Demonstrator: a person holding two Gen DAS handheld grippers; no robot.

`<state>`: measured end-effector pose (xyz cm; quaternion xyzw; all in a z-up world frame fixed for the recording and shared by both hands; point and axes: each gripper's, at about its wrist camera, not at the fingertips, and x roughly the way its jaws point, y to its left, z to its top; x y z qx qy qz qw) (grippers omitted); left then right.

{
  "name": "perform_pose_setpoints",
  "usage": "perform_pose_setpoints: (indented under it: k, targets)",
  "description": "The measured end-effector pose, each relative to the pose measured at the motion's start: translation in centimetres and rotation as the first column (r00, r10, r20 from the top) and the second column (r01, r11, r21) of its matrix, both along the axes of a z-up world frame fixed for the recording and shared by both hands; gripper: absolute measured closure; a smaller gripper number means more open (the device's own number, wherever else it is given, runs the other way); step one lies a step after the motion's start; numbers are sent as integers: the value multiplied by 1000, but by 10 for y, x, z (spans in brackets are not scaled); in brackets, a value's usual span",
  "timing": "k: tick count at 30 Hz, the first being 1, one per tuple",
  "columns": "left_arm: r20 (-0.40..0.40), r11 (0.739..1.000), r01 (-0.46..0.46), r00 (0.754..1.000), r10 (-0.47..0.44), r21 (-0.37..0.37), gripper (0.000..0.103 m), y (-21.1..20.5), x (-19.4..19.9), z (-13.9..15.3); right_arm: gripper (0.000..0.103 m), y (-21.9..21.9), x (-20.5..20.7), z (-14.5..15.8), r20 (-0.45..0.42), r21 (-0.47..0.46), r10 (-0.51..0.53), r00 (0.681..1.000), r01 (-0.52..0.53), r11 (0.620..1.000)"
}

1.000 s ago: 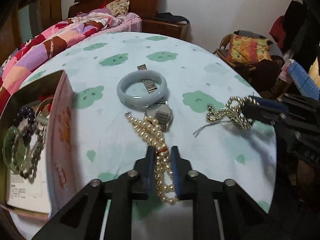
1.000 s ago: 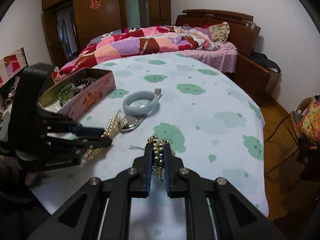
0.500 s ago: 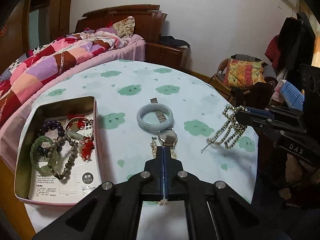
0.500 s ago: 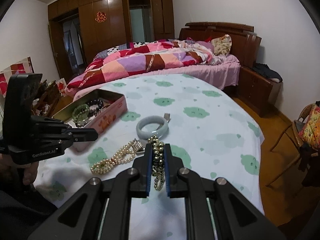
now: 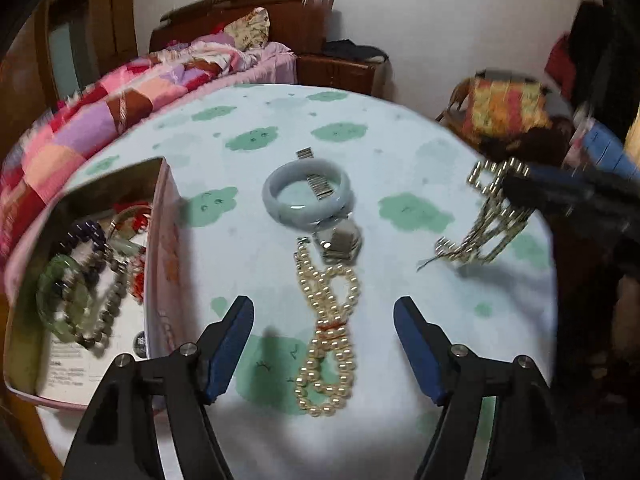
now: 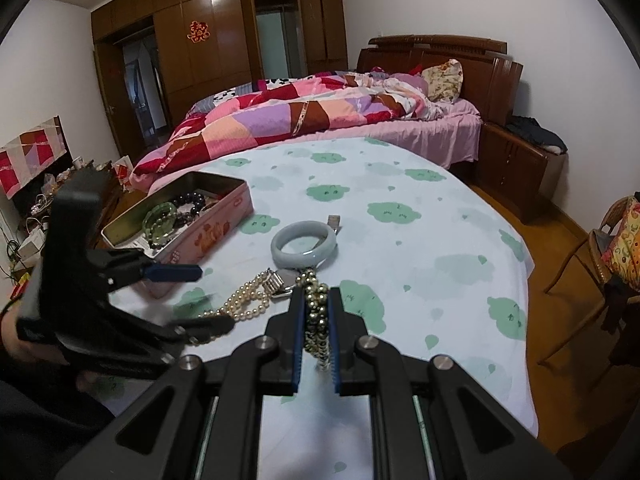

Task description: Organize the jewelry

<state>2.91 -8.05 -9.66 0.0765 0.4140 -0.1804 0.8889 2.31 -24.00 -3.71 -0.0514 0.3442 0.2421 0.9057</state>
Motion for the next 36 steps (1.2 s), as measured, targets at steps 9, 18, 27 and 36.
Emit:
perform_pose_setpoints:
  k: [9, 18, 27, 36]
  targets:
    - [-48, 998, 42, 998, -40, 51, 61, -12, -1, -15, 90, 6, -1, -6, -23, -1, 17, 1000, -17, 1000]
    - [-72, 994, 39, 996, -47, -98, 91, 9, -3, -2, 90, 4, -5, 4, 7, 22, 10, 1000, -10, 1000]
    - [100, 985, 2, 995, 16, -174, 91, 45, -20, 70, 90, 12, -3, 43, 78, 72, 44, 996, -50, 996]
    - [203, 981, -112, 969, 144, -161, 103, 94, -16, 102, 90, 50, 6, 75, 154, 79, 126, 980, -140, 987]
